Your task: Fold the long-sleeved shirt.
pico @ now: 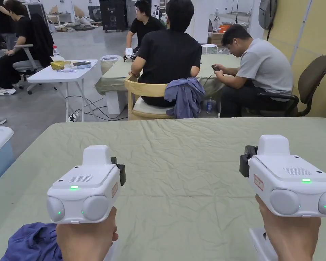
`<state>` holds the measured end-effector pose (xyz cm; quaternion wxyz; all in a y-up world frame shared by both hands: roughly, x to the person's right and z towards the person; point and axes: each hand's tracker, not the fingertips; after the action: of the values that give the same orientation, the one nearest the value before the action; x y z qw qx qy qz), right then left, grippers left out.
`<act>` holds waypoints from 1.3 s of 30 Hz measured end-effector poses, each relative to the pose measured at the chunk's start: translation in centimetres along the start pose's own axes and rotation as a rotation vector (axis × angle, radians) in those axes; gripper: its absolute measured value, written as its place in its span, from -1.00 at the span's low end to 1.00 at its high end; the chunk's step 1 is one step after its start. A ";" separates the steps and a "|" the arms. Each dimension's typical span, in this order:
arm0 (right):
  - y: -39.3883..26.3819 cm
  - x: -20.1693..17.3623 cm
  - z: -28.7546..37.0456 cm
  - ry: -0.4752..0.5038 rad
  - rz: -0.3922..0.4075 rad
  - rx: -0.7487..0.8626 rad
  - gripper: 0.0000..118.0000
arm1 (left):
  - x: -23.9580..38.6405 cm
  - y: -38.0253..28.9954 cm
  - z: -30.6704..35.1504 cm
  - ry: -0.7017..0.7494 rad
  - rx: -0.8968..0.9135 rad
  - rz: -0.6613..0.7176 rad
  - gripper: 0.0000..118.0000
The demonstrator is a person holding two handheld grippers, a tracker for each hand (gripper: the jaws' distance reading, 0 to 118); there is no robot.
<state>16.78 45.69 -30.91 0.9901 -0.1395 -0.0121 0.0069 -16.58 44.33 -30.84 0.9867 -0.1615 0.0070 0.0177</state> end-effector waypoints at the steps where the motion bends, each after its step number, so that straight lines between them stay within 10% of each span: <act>1: 0.0 0.0 0.0 -0.002 -0.002 -0.001 -0.99 | 0.1 0.0 0.0 0.001 0.000 -0.008 -1.00; 39: -0.2 0.3 0.1 -0.008 -0.013 -0.006 -0.99 | 0.3 -0.4 -0.1 -0.016 -0.014 -0.014 -1.00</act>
<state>17.07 45.56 -30.79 0.9896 -0.1425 -0.0169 0.0012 -16.27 43.96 -30.78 0.9857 -0.1681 -0.0024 0.0120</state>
